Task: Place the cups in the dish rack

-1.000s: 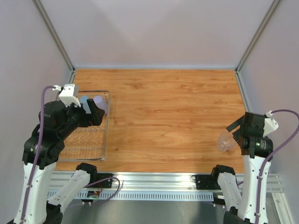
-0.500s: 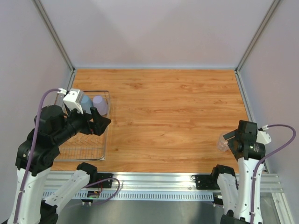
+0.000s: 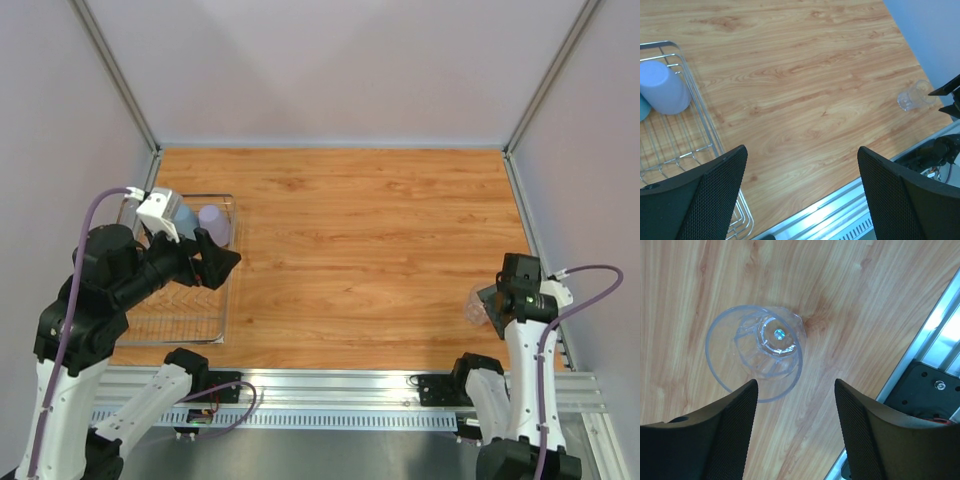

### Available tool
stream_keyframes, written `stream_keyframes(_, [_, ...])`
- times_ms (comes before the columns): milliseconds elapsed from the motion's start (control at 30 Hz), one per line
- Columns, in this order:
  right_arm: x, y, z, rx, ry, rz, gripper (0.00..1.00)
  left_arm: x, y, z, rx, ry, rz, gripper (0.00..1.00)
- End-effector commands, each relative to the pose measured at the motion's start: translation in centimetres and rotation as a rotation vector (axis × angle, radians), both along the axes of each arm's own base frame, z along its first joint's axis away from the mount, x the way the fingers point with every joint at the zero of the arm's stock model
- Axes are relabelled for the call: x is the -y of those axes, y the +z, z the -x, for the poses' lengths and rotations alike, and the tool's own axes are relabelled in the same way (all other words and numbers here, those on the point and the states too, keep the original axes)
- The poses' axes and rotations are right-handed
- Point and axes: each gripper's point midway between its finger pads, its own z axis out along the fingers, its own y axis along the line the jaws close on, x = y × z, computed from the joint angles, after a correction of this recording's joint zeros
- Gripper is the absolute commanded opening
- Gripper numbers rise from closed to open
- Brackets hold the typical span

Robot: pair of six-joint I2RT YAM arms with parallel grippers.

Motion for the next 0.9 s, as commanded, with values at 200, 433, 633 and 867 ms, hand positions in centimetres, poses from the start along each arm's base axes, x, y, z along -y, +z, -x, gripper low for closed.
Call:
stream_keyframes(200, [1.8, -1.9, -2.3, -0.022, -0.033, 0.049, 0.33, 1.3, -1.1, -1.1, -0.003, -0.058, -0.002, 1.00])
stream_keyframes(433, [1.7, 0.7, -4.8, 0.049, 0.060, 0.064, 0.00, 3.0, 0.3, -1.5, 0.004, -0.094, 0.104, 1.00])
stream_keyframes(633, [-4.7, 11.0, -11.8, 0.558, 0.325, -0.062, 0.00, 7.1, 3.1, -4.0, -0.144, -0.045, 0.590, 1.00])
stream_keyframes(867, [-12.2, 26.1, -14.0, 1.020, 0.630, -0.015, 0.00, 8.9, 5.9, -8.4, -0.397, 0.107, 1.029, 1.00])
